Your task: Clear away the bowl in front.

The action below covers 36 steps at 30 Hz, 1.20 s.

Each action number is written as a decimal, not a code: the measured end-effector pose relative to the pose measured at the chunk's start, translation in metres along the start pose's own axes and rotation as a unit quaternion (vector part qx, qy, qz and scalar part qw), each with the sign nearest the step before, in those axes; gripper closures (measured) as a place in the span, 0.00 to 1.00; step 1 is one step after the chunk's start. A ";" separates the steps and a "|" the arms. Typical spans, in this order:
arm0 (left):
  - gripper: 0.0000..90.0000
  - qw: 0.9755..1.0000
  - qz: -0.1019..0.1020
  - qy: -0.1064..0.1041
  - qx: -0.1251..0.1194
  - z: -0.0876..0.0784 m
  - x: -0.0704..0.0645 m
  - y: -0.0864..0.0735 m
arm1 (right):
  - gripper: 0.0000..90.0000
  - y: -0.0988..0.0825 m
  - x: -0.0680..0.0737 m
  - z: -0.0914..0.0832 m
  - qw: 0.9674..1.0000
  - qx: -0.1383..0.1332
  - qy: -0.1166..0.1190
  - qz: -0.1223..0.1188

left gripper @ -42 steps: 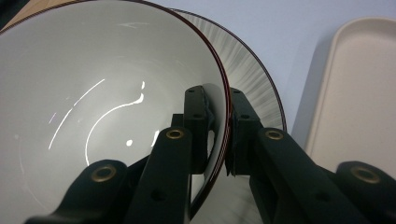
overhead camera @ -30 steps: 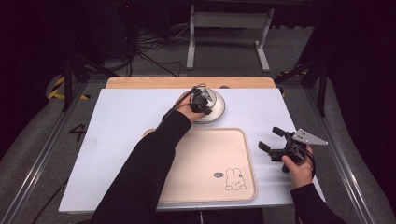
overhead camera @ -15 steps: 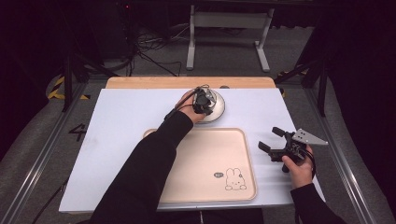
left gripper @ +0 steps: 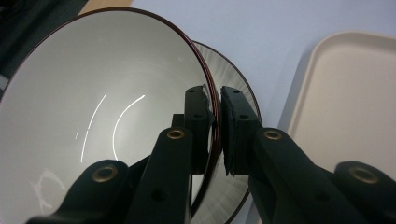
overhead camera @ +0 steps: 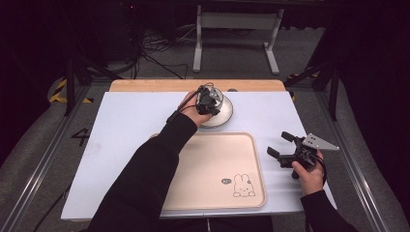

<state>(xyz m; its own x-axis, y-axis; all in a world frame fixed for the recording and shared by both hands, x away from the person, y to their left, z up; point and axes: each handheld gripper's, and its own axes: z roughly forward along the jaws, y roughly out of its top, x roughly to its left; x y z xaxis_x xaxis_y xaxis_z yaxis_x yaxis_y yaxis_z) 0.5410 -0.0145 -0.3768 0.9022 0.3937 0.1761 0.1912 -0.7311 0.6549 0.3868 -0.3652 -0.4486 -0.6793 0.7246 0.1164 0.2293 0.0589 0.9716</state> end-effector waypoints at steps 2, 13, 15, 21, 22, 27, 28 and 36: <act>0.91 1.000 -0.002 0.000 -0.002 -0.004 0.001 0.000 | 0.01 0.000 0.000 0.000 1.000 0.000 0.000 0.001; 0.91 1.000 0.001 -0.002 -0.019 -0.027 -0.002 0.003 | 0.02 0.000 0.001 0.001 1.000 0.001 0.000 0.002; 0.91 1.000 0.002 -0.003 -0.023 -0.030 -0.003 0.003 | 0.02 0.000 0.000 0.001 1.000 0.001 0.000 0.002; 0.91 0.999 0.005 -0.012 -0.030 -0.041 -0.009 0.002 | 0.02 0.000 0.000 0.000 1.000 -0.001 -0.001 0.001; 0.91 0.999 0.008 -0.014 -0.033 -0.045 -0.012 0.001 | 0.01 0.000 0.000 0.000 1.000 0.000 -0.002 0.003; 0.91 0.999 0.012 -0.023 -0.039 -0.056 -0.019 -0.001 | 0.02 0.000 0.000 0.000 1.000 0.000 -0.001 0.001; 0.91 0.999 0.014 -0.025 -0.040 -0.058 -0.020 -0.001 | 0.01 0.000 0.000 0.000 1.000 0.000 -0.001 0.001; 0.91 0.998 0.027 -0.039 -0.050 -0.077 -0.035 -0.008 | 0.01 0.000 0.001 0.000 1.000 0.002 -0.001 0.000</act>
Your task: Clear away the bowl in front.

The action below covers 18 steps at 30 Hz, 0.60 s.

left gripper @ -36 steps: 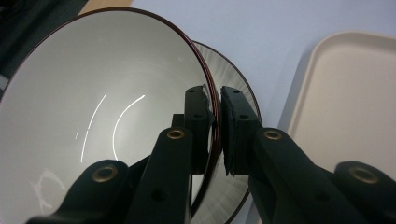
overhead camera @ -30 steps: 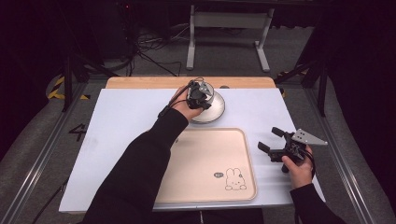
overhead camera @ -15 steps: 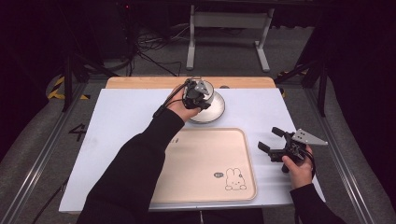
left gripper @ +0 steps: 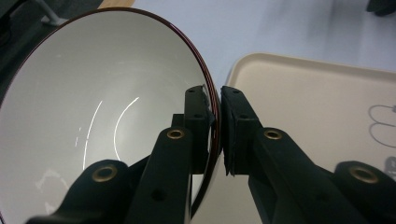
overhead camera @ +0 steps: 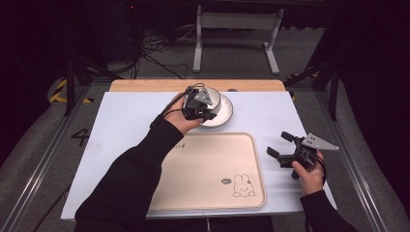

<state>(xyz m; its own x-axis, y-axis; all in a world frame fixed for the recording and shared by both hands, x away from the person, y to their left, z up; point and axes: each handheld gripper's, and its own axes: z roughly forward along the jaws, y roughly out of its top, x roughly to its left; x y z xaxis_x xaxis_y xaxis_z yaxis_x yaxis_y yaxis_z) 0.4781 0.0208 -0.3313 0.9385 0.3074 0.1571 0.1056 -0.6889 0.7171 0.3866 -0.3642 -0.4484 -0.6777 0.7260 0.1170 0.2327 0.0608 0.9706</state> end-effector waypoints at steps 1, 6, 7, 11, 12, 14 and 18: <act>0.91 1.000 0.001 -0.004 -0.003 -0.003 -0.003 -0.001 | 0.01 0.000 0.000 0.000 1.000 0.000 0.000 0.001; 0.91 1.000 0.010 -0.014 -0.011 -0.015 -0.013 -0.003 | 0.01 0.000 0.001 0.001 1.000 0.001 0.003 -0.003; 0.91 1.000 0.013 -0.014 -0.013 -0.017 -0.015 -0.004 | 0.01 0.000 0.001 0.001 1.000 0.001 0.003 -0.004; 0.91 1.000 0.020 -0.019 -0.015 -0.026 -0.024 -0.007 | 0.01 0.000 0.001 0.001 1.000 0.001 0.002 -0.003; 0.91 0.999 0.022 -0.021 -0.012 -0.028 -0.026 -0.008 | 0.01 0.000 0.001 0.001 1.000 0.001 0.002 -0.003; 0.91 0.999 0.030 -0.023 -0.010 -0.031 -0.029 -0.009 | 0.01 0.000 0.001 0.001 1.000 0.002 0.002 -0.003; 0.91 0.999 0.037 -0.031 -0.013 -0.037 -0.037 -0.011 | 0.01 0.001 0.001 0.001 1.000 0.003 0.001 -0.006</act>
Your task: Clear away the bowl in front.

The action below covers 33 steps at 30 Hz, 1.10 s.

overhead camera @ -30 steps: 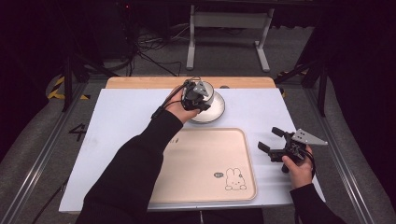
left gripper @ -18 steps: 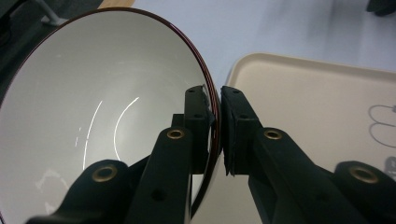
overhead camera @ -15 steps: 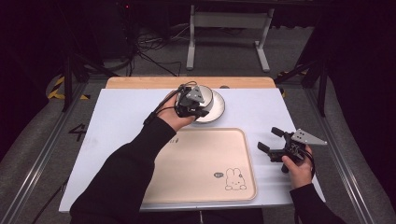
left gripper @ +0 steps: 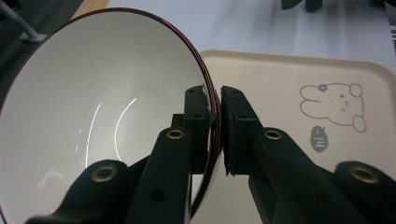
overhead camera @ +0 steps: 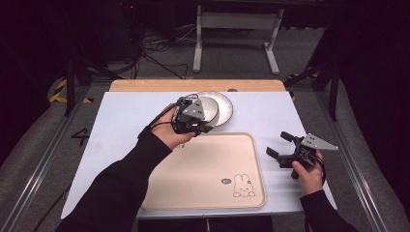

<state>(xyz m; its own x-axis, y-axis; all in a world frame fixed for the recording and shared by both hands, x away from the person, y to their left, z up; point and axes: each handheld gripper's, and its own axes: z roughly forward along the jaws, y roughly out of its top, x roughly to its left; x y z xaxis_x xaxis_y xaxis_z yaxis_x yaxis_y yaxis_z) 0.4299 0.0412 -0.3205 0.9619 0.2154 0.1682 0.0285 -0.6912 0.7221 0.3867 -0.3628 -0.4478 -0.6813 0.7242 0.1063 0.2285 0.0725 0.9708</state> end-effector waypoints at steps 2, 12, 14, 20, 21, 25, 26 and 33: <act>0.91 1.000 -0.001 -0.003 0.001 -0.003 -0.004 -0.001 | 0.01 0.000 0.000 0.000 1.000 0.000 -0.001 0.001; 0.91 0.999 0.004 -0.031 0.013 -0.010 -0.017 -0.007 | 0.01 0.000 0.000 0.000 1.000 0.000 -0.001 0.001; 0.91 0.999 0.008 -0.033 0.014 -0.011 -0.019 -0.008 | 0.01 0.000 0.000 0.000 1.000 0.001 -0.001 0.000; 0.91 0.998 0.023 -0.052 0.020 -0.014 -0.027 -0.010 | 0.01 -0.001 0.000 0.000 1.000 0.001 -0.001 0.001; 0.91 0.998 0.026 -0.056 0.019 -0.013 -0.027 -0.010 | 0.01 -0.001 0.000 0.000 1.000 0.001 -0.002 0.001; 0.91 0.996 0.037 -0.077 0.035 -0.009 -0.032 -0.013 | 0.01 0.000 0.001 0.001 1.000 0.002 -0.002 0.000; 0.91 0.995 0.038 -0.082 0.039 -0.008 -0.033 -0.013 | 0.01 0.000 0.001 0.001 1.000 0.003 -0.002 -0.001; 0.91 0.992 0.049 -0.105 0.057 0.004 -0.042 -0.016 | 0.01 0.000 0.001 0.001 1.000 0.003 -0.002 0.000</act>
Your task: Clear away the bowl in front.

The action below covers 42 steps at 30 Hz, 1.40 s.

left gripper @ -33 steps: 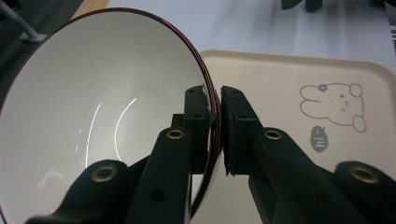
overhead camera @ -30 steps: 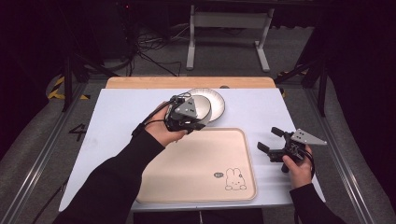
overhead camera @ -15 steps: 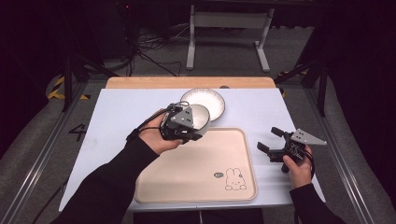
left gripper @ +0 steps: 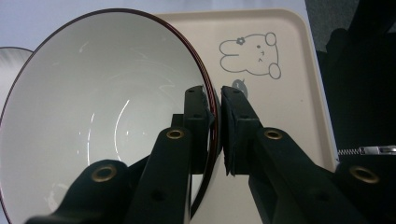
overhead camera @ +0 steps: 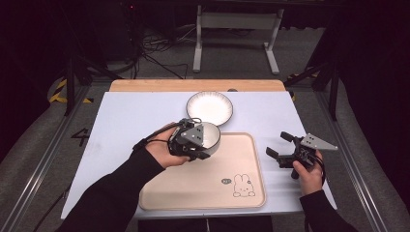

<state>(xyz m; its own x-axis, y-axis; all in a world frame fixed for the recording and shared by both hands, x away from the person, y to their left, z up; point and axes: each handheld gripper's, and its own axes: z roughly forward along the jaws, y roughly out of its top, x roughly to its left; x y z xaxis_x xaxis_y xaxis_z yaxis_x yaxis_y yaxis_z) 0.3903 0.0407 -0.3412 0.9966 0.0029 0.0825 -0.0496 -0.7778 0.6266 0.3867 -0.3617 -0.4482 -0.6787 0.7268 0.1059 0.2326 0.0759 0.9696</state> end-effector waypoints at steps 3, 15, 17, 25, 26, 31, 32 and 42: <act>0.91 1.000 0.000 -0.008 0.008 0.005 -0.002 -0.001 | 0.01 0.000 0.000 0.000 1.000 -0.001 -0.001 0.000; 0.91 0.999 -0.001 -0.038 0.030 0.021 -0.009 -0.006 | 0.01 0.000 0.000 0.000 1.000 0.000 0.000 0.000; 0.91 0.998 0.003 -0.044 0.036 0.023 -0.010 -0.007 | 0.01 0.000 0.000 0.000 1.000 0.000 0.000 0.001; 0.90 0.997 0.005 -0.047 0.056 0.034 -0.012 -0.009 | 0.01 0.000 0.000 0.000 1.000 0.000 0.001 0.002; 0.90 0.997 0.005 -0.047 0.057 0.034 -0.012 -0.009 | 0.01 0.000 0.000 0.000 1.000 -0.001 0.001 0.003; 0.90 0.997 0.006 -0.048 0.064 0.037 -0.010 -0.010 | 0.01 0.000 0.000 0.001 1.000 -0.001 0.002 0.000; 0.90 0.997 0.006 -0.048 0.065 0.037 -0.010 -0.010 | 0.01 0.000 0.000 0.001 1.000 0.000 0.002 0.000; 0.90 0.995 0.011 -0.048 0.085 0.042 -0.011 -0.012 | 0.01 0.000 0.000 0.001 1.000 0.000 0.002 0.000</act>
<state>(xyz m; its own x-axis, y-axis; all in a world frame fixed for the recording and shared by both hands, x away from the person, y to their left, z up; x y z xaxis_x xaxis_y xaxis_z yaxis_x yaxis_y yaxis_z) 0.3830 0.0236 -0.3823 0.9975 -0.0690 0.0149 -0.0676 -0.8725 0.4840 0.3872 -0.3610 -0.4488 -0.6813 0.7241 0.1073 0.2329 0.0754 0.9696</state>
